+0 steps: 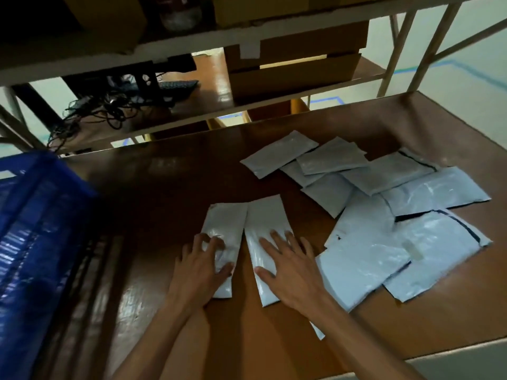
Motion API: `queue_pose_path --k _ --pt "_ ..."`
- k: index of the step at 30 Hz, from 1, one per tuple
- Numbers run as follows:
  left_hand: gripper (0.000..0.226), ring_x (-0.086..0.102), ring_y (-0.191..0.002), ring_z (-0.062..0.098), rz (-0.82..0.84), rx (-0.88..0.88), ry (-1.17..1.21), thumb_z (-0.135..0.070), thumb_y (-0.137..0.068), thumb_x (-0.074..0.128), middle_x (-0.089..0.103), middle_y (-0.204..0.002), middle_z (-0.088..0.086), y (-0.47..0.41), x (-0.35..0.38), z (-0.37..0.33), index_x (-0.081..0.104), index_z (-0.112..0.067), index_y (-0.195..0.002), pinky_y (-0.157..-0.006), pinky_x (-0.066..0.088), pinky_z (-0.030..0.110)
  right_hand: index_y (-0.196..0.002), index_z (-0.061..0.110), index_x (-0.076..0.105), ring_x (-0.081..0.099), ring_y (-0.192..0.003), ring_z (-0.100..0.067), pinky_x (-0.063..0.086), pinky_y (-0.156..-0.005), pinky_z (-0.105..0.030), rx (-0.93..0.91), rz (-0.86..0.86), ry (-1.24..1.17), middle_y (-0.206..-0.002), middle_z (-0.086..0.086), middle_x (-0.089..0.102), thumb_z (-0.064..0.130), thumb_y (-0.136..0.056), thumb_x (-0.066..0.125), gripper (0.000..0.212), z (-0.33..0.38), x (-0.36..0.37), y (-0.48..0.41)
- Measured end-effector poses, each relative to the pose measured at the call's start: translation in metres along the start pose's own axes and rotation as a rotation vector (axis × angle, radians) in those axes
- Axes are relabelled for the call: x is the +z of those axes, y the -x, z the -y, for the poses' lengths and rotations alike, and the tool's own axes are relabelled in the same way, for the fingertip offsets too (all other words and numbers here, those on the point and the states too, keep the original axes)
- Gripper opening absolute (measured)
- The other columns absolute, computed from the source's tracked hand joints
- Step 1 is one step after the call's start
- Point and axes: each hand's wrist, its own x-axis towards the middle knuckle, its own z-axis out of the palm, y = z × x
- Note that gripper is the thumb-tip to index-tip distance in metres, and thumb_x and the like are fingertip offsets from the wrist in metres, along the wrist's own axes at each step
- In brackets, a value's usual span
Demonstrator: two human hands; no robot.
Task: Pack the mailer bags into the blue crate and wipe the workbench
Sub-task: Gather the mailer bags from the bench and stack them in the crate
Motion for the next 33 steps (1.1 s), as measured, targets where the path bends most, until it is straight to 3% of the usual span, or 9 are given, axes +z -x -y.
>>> queue_pose_path --k 4,8,10,13,17,21,27,30,33 --pt "0.071 0.039 -0.133 0.039 -0.006 -0.163 0.015 -0.058 -0.087 0.061 0.017 -0.161 0.004 0.03 -0.007 0.031 0.03 -0.044 -0.149 -0.098 0.046 0.05 -0.153 0.039 0.033 0.021 -0.151 -0.025 0.019 -0.12 -0.05 -0.106 0.046 -0.045 -0.164 0.005 0.027 0.071 -0.092 0.029 0.069 0.033 0.005 -0.015" --pt "0.075 0.038 -0.136 0.044 -0.032 -0.325 0.052 -0.076 -0.08 0.052 0.012 -0.164 0.007 0.045 -0.009 0.052 0.027 -0.05 -0.147 -0.101 0.042 0.059 -0.154 0.039 0.027 0.019 -0.151 -0.029 0.019 -0.119 -0.052 -0.105 0.032 -0.01 -0.165 -0.002 0.02 0.074 -0.092 0.029 0.072 0.057 0.014 -0.034" --pt "0.085 0.033 -0.142 0.043 -0.041 -0.33 -0.005 -0.088 -0.08 0.039 0.005 -0.168 0.009 0.044 -0.008 0.052 0.016 -0.053 -0.153 -0.105 0.038 0.06 -0.156 0.043 0.017 0.011 -0.154 -0.032 0.013 -0.121 -0.054 -0.121 0.035 0.004 -0.168 -0.004 0.012 0.074 -0.094 0.025 0.07 0.067 0.023 -0.04" --pt "0.084 0.028 -0.146 0.044 -0.025 -0.284 -0.073 -0.085 -0.081 0.009 0.001 -0.17 0.013 0.044 -0.002 0.047 -0.006 -0.051 -0.157 -0.106 0.037 0.059 -0.156 0.044 0.024 0.019 -0.152 -0.032 0.02 -0.119 -0.052 -0.185 0.03 0.01 -0.166 -0.002 0.023 0.06 -0.1 0.03 0.058 0.079 0.03 -0.042" --pt "0.071 0.038 -0.137 0.048 -0.049 -0.274 -0.071 -0.065 -0.096 0.019 0.012 -0.168 0.021 0.045 -0.001 0.046 -0.001 -0.041 -0.161 -0.095 0.045 0.056 -0.149 0.039 0.043 0.036 -0.14 -0.037 0.036 -0.107 -0.053 -0.191 0.021 0.077 -0.157 0.0 0.042 0.046 -0.096 0.047 0.054 0.089 0.029 -0.05" --pt "0.068 0.028 -0.142 0.045 -0.037 -0.325 -0.062 -0.055 -0.099 0.014 -0.007 -0.169 0.018 0.044 -0.01 0.048 -0.014 -0.038 -0.159 -0.101 0.04 0.054 -0.145 0.035 0.051 0.04 -0.136 -0.039 0.039 -0.102 -0.054 -0.211 0.057 0.067 -0.153 0.003 0.048 0.04 -0.089 0.055 0.057 0.1 0.03 -0.058" --pt "0.07 0.022 -0.143 0.045 -0.227 -0.463 0.106 -0.059 -0.09 -0.001 -0.021 -0.168 0.008 0.081 -0.061 0.076 -0.018 -0.045 -0.157 -0.108 0.031 0.06 -0.138 0.026 0.06 0.054 -0.128 -0.023 0.043 -0.098 -0.046 -0.398 -0.23 -0.303 -0.143 -0.001 0.058 0.026 -0.08 0.061 0.058 0.139 0.029 -0.069" --pt "0.066 0.029 -0.134 0.04 -0.359 -0.55 0.106 -0.056 -0.095 0.006 -0.012 -0.17 0.007 0.101 -0.098 0.094 -0.013 -0.046 -0.158 -0.106 0.034 0.057 -0.138 0.026 0.059 0.06 -0.125 -0.016 0.046 -0.103 -0.042 -0.435 -0.134 -0.439 -0.139 0.002 0.062 0.028 -0.084 0.055 0.055 0.178 0.025 -0.09" --pt "0.061 0.012 -0.15 0.044 -0.314 -0.606 0.217 -0.053 -0.104 0.019 -0.013 -0.17 0.005 0.117 -0.102 0.122 -0.012 -0.048 -0.157 -0.117 0.019 0.063 -0.125 0.027 0.066 0.062 -0.112 -0.024 0.046 -0.095 -0.046 -0.439 -0.017 -0.231 -0.121 0.002 0.07 0.038 -0.084 0.048 0.046 0.201 0.033 -0.101"
